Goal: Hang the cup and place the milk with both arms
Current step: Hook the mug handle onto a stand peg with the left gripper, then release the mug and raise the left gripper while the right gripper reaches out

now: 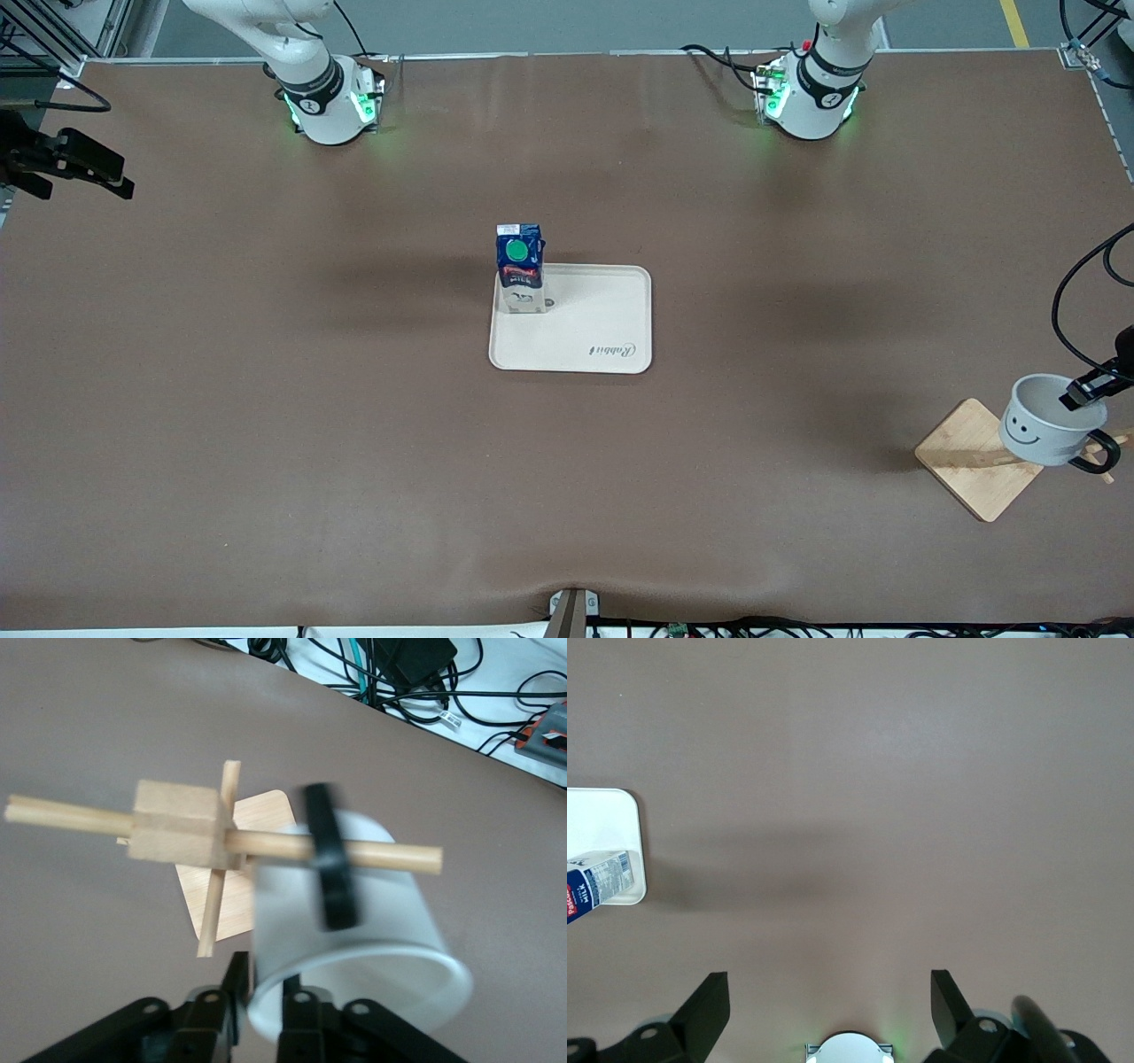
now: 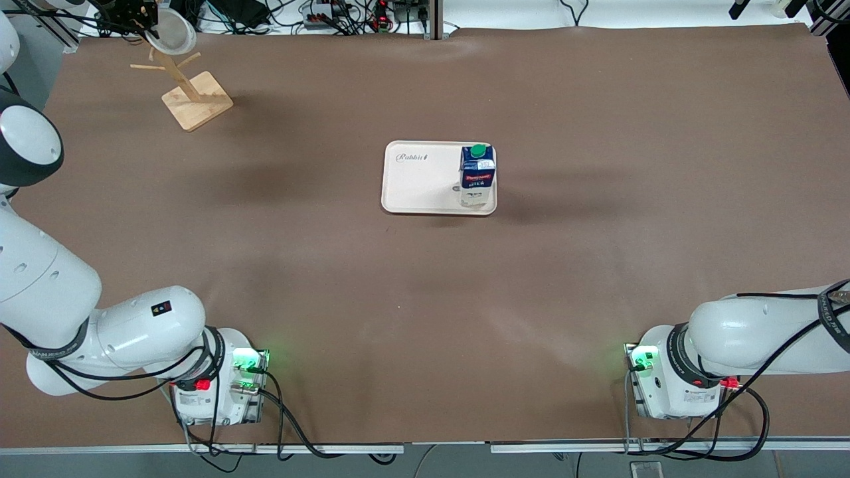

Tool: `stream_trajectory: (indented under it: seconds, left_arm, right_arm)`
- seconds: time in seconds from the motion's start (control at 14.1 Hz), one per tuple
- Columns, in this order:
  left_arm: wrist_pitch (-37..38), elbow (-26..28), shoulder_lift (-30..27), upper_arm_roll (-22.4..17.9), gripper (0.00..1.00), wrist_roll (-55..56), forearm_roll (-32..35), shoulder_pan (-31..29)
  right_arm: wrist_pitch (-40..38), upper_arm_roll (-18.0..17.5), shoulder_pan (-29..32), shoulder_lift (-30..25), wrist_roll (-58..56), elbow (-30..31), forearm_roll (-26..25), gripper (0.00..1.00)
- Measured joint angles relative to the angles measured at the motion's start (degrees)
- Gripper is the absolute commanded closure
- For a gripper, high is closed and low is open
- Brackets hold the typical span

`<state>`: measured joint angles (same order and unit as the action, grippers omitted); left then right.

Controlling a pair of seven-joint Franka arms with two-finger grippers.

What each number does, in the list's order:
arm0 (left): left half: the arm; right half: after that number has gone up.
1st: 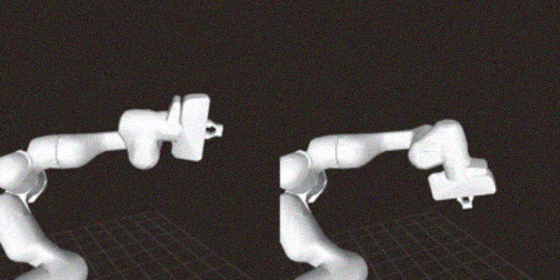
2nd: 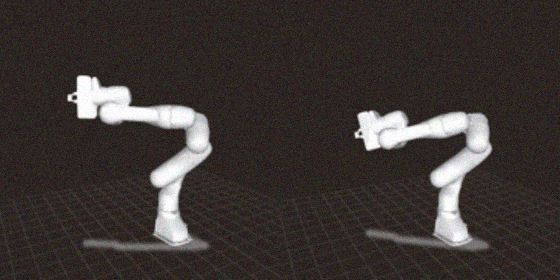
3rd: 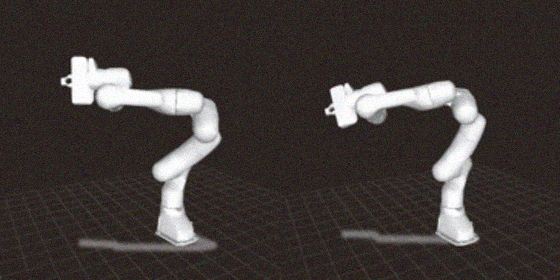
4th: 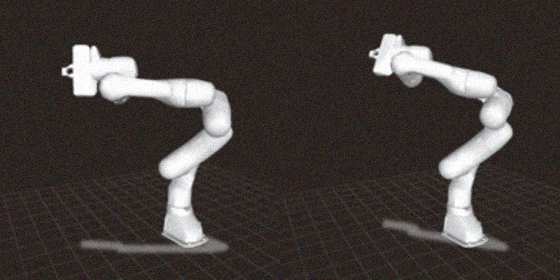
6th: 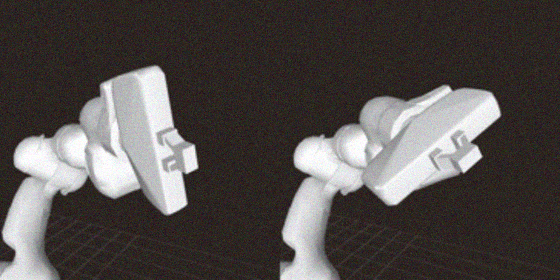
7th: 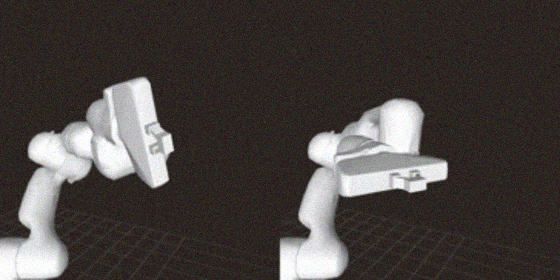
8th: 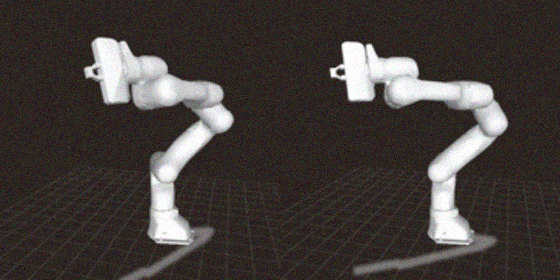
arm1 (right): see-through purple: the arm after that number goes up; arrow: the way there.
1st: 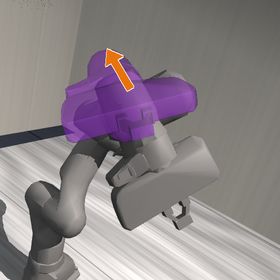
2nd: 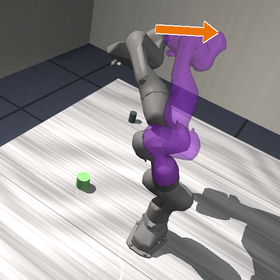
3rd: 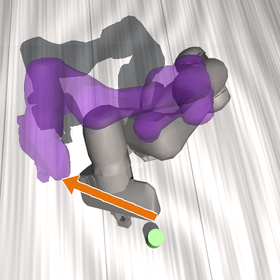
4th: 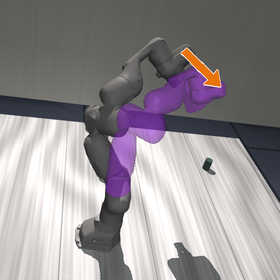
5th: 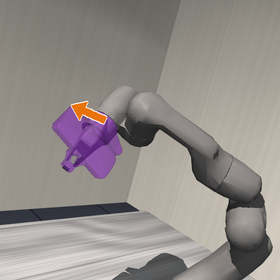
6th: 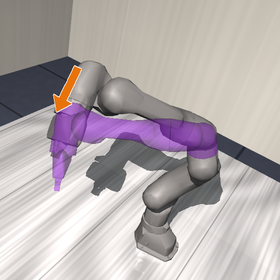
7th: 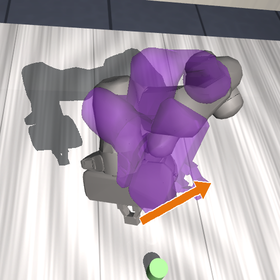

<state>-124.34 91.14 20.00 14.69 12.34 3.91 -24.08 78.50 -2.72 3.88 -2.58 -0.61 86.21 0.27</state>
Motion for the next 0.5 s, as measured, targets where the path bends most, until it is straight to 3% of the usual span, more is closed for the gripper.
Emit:
stream_trajectory:
  seconds: [0.28, 0.5]
  left_arm:
    - [1.98, -1.33, -0.3, 1.77, 0.0, 0.0, 0.0, 0.69]
    - [8.15, -2.78, -1.81, 4.47, 0.0, 0.04, 0.0, 0.88]
  right_arm:
    - [0.0, 0.0, 0.0, 0.0, 0.0, -0.01, 0.0, 0.0]
    - [0.0, 0.0, -0.01, 0.01, 0.0, -0.01, 0.0, 0.0]
